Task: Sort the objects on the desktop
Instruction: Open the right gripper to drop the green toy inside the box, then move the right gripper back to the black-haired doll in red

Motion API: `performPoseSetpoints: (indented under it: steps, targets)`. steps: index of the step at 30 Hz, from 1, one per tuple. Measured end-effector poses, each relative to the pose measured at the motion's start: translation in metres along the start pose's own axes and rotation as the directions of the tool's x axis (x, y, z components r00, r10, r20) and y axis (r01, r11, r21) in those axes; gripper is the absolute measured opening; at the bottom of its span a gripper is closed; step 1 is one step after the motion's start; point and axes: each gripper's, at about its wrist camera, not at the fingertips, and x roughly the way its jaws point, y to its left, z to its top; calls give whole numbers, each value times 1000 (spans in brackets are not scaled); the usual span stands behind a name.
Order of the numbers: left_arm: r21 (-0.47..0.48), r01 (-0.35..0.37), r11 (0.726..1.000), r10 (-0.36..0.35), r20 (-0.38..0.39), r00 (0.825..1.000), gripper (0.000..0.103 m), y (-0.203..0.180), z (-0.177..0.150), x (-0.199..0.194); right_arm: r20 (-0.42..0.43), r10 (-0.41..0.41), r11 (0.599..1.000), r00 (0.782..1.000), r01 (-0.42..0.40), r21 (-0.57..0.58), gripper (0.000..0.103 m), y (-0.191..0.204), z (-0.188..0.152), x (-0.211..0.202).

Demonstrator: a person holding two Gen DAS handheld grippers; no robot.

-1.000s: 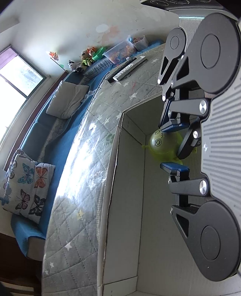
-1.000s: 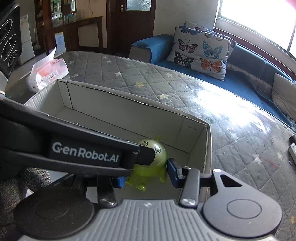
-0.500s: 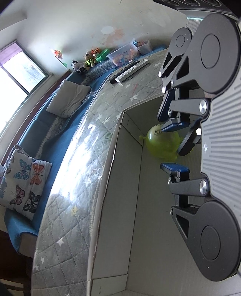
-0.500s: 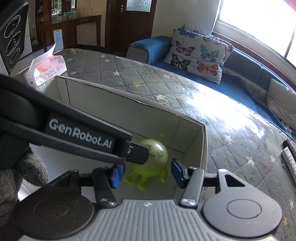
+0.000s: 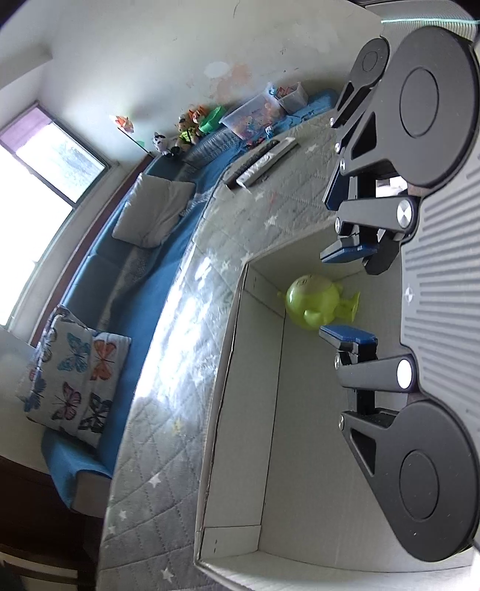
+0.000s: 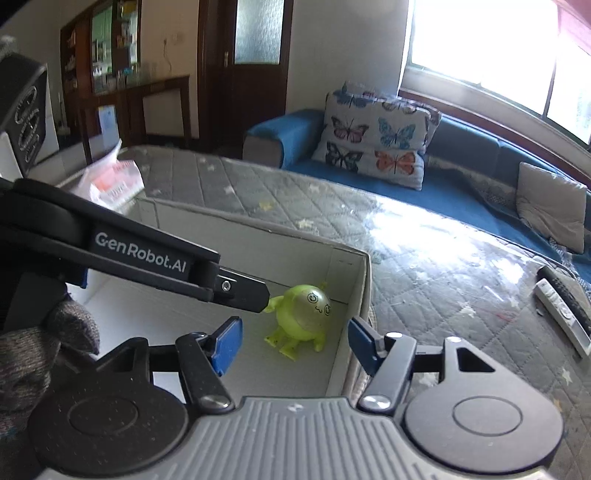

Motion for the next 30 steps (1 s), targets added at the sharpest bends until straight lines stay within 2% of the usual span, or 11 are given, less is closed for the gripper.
performPoseSetpoints:
  steps: [9, 19, 30]
  targets:
    - [59, 6, 998, -9, 46, 999, 40, -30, -33, -35, 58, -25, 999, 998, 23, 32, 66, 0, -34, -53]
    - [111, -12, 994, 9, 35, 999, 40, -54, -84, -53, 70, -62, 994, 996, 55, 92, 68, 3, -89, -90]
    - [90, -17, 996, 19, -16, 1000, 40, -54, -123, -51, 64, -77, 954, 995, 55, 295, 68, -3, -142, -104]
